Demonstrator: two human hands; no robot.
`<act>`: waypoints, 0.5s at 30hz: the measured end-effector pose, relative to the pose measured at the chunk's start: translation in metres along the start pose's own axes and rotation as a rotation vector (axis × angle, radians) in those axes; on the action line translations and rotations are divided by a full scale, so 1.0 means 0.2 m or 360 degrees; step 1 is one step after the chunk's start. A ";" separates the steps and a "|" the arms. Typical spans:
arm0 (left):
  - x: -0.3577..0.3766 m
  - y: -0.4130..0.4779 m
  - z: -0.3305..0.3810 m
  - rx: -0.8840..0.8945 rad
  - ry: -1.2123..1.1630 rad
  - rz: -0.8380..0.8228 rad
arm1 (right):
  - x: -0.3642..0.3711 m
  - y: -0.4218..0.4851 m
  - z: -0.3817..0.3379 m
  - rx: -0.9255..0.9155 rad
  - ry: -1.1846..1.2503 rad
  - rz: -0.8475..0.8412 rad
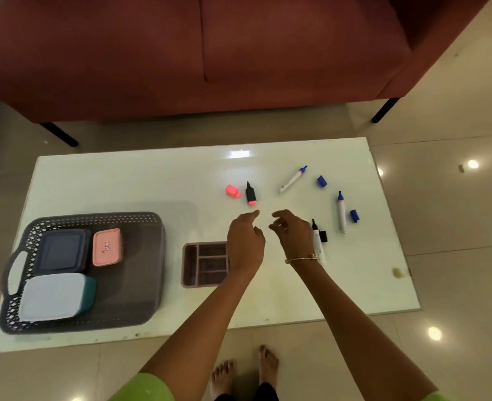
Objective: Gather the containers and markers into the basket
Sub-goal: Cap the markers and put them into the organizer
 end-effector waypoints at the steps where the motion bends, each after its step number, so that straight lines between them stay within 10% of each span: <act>1: 0.05 0.01 0.02 -0.0010 0.0012 -0.0030 | -0.04 0.02 0.10 0.0107 0.0009 0.0028; 15: 0.57 0.13 -0.09 -0.0059 0.0348 -0.0256 | 0.22 0.31 0.62 0.0437 -0.0324 -0.0187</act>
Point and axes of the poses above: each hand's wrist, its own y-axis towards the middle knuckle, its own x-axis out of the palm, z = x × y, the point moved 9 cm from there along y, towards the middle knuckle, and after that the axes turned 1 degree about -y, right-handed, at the moved point
